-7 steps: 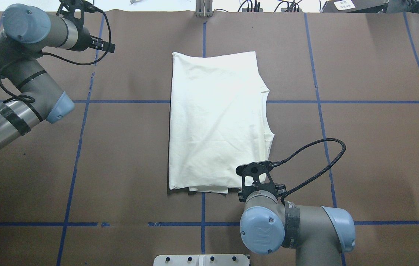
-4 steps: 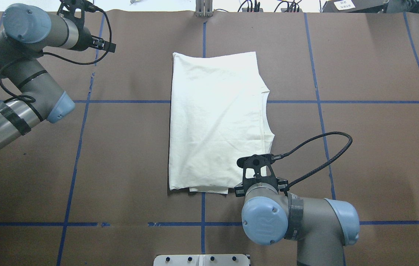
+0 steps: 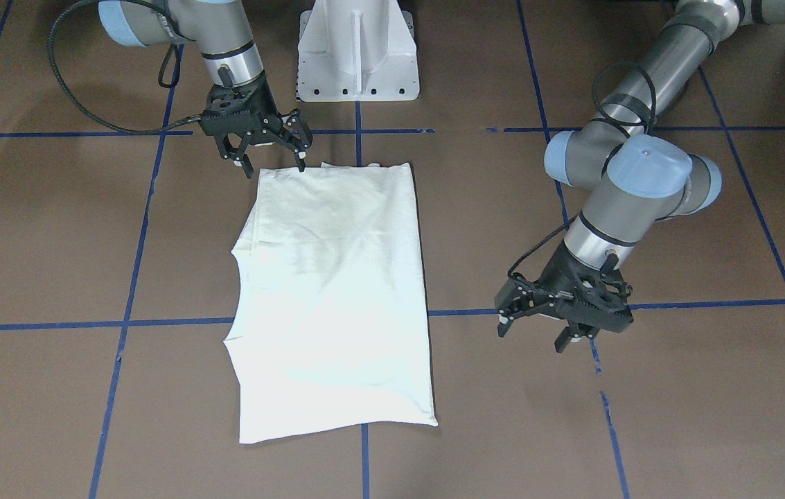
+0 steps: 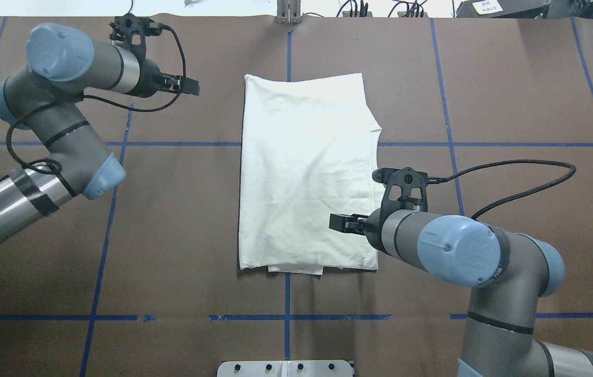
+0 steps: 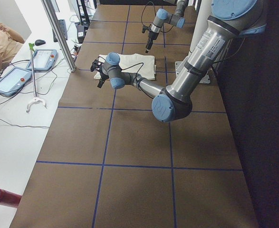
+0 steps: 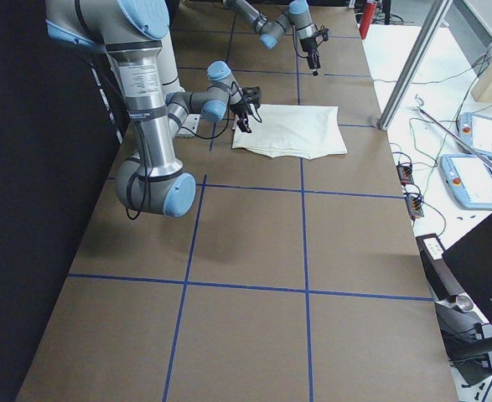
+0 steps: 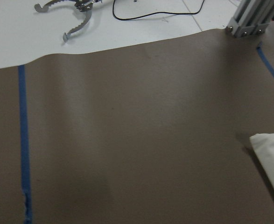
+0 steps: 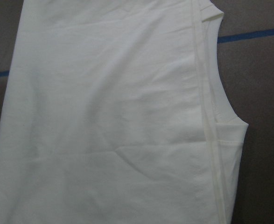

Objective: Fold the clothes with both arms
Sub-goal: 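Lower both grippers to the shirt edge nearest the robot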

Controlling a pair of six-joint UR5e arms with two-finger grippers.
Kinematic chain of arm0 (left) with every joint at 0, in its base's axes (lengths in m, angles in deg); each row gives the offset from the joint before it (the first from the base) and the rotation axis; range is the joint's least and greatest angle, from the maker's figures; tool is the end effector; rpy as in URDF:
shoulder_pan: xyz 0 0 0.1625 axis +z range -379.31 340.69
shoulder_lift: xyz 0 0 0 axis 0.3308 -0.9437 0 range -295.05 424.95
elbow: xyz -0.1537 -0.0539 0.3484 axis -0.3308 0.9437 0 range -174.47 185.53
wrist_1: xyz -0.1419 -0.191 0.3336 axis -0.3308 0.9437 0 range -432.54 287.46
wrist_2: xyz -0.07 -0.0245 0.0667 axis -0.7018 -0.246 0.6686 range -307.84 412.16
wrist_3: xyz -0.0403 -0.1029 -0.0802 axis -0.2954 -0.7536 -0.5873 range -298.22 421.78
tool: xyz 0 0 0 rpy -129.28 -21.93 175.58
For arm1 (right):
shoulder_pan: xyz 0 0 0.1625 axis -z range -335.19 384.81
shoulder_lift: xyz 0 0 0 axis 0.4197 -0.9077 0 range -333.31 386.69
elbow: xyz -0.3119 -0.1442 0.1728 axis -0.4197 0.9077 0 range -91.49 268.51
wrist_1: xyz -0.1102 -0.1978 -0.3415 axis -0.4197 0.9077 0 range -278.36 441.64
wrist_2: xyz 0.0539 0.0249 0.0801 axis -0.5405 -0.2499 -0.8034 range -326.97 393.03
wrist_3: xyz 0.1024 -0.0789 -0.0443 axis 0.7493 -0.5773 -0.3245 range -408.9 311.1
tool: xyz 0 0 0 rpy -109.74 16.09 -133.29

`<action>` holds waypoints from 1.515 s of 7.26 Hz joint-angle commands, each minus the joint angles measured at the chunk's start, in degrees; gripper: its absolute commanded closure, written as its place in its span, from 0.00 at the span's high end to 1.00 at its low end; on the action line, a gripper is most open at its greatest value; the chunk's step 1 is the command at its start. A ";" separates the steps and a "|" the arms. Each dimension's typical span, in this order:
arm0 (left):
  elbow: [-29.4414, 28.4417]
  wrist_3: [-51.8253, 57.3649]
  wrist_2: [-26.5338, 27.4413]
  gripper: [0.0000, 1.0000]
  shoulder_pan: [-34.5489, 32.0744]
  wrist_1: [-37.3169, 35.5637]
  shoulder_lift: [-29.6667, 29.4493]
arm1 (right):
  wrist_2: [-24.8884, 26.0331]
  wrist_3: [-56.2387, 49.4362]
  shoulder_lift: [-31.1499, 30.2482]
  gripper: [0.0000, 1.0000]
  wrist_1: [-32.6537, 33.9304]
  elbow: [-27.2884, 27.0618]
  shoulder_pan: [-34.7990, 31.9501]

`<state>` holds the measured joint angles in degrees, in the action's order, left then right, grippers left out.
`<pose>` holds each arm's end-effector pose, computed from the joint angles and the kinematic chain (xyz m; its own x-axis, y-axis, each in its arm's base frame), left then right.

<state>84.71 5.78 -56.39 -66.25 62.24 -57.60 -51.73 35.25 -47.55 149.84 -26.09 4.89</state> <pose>0.4296 -0.5912 0.3034 0.5015 0.2397 -0.8313 0.2568 0.8763 0.4076 -0.4830 -0.3302 0.2572 0.4792 0.0657 0.8753 -0.3684 0.9202 0.1327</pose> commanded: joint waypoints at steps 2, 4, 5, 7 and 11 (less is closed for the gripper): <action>16.38 -17.68 5.50 1.00 14.53 -0.22 8.70 | 0.12 14.08 -6.96 1.00 -14.23 0.08 -0.99; 25.98 -30.94 12.79 0.86 25.61 -7.03 13.29 | 0.82 15.17 -7.32 1.00 -14.23 0.34 -1.43; 26.02 -37.02 15.36 0.63 29.93 -8.64 13.22 | 1.17 15.17 -7.49 1.00 -14.23 0.43 -1.35; 24.09 -38.22 16.61 0.62 32.07 -8.74 12.96 | 1.87 15.17 -7.58 1.00 -14.32 0.86 -1.34; 22.77 -39.27 16.62 0.62 32.08 -8.74 11.37 | 2.40 15.17 -7.58 1.00 -14.32 1.31 -1.34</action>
<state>107.84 -32.99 -39.81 -34.20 53.50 -45.72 -49.45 50.42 -55.13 135.52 -24.84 3.54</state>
